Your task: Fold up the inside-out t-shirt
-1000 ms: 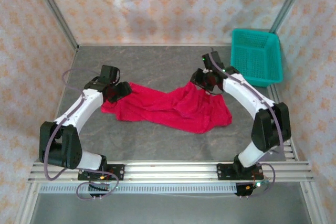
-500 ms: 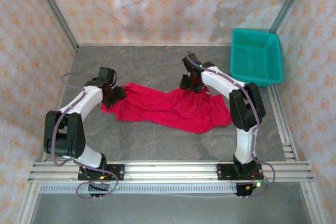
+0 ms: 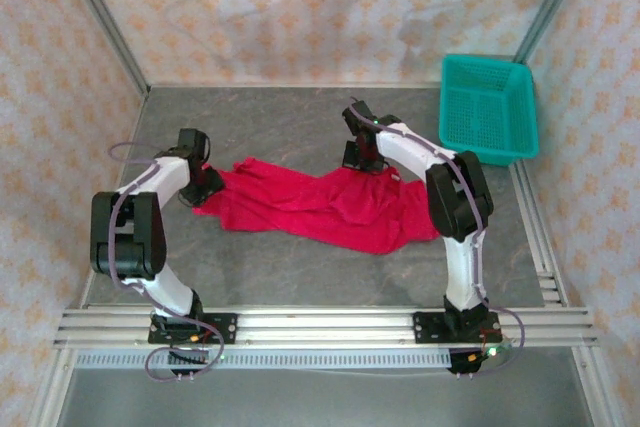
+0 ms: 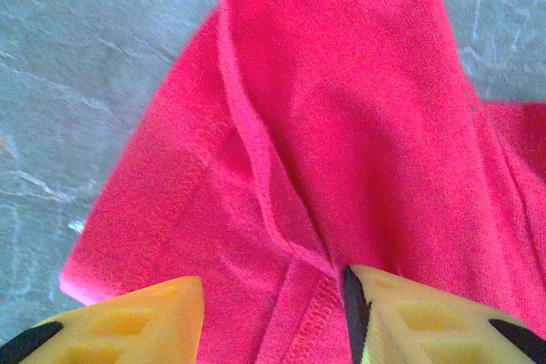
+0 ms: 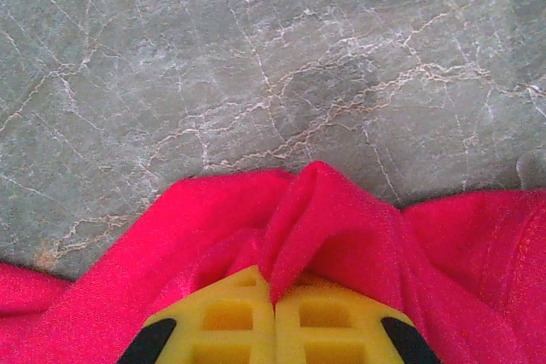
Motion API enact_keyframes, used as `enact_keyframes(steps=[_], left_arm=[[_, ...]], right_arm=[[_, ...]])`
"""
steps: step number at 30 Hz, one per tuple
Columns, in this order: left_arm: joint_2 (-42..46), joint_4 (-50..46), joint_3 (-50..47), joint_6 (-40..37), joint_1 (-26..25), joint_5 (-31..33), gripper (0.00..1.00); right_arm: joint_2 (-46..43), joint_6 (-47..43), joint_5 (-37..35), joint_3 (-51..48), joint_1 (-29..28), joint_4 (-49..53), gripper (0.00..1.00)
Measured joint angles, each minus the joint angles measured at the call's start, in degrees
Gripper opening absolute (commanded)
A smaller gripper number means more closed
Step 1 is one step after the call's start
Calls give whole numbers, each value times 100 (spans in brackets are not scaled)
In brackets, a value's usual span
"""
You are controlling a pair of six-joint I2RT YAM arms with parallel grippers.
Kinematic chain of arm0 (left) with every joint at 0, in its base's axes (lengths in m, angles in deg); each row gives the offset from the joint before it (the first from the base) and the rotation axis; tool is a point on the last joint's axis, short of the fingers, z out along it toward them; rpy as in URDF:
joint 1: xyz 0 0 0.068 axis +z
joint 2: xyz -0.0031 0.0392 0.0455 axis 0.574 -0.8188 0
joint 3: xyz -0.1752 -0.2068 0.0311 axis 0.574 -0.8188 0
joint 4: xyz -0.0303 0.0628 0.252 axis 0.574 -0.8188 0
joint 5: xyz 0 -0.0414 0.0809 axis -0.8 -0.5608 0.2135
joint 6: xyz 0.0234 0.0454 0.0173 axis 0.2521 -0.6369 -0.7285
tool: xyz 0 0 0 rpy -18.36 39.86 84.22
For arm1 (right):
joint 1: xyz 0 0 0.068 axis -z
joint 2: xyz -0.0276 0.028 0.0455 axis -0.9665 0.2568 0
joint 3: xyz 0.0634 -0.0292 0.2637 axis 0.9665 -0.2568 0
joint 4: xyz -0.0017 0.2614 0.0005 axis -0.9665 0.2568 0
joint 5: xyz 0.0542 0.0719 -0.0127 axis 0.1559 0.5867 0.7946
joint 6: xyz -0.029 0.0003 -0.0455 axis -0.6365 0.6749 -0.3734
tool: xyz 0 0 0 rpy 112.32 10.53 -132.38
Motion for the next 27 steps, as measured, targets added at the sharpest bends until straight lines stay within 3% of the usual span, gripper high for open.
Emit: enact_keyframes(steps=[8,15,18,20,27], left_arm=[[-2,651,-114,249,920,-833,41],[-321,1128,-149,468,1005,-1268,37],[-518,1246,-146,542,1005,-1353,23],[-627,1309,-144,588,1005,-1370,2],[-564,1130,149,616,1005,-1349,0]], right_arm=[[-129,0,-2,-76,120,35,0],[-219,2,103,-79,160,42,0],[-223,0,162,-79,160,42,0],[-223,2,181,-79,160,42,0],[-411,20,223,-157,205,48,0]])
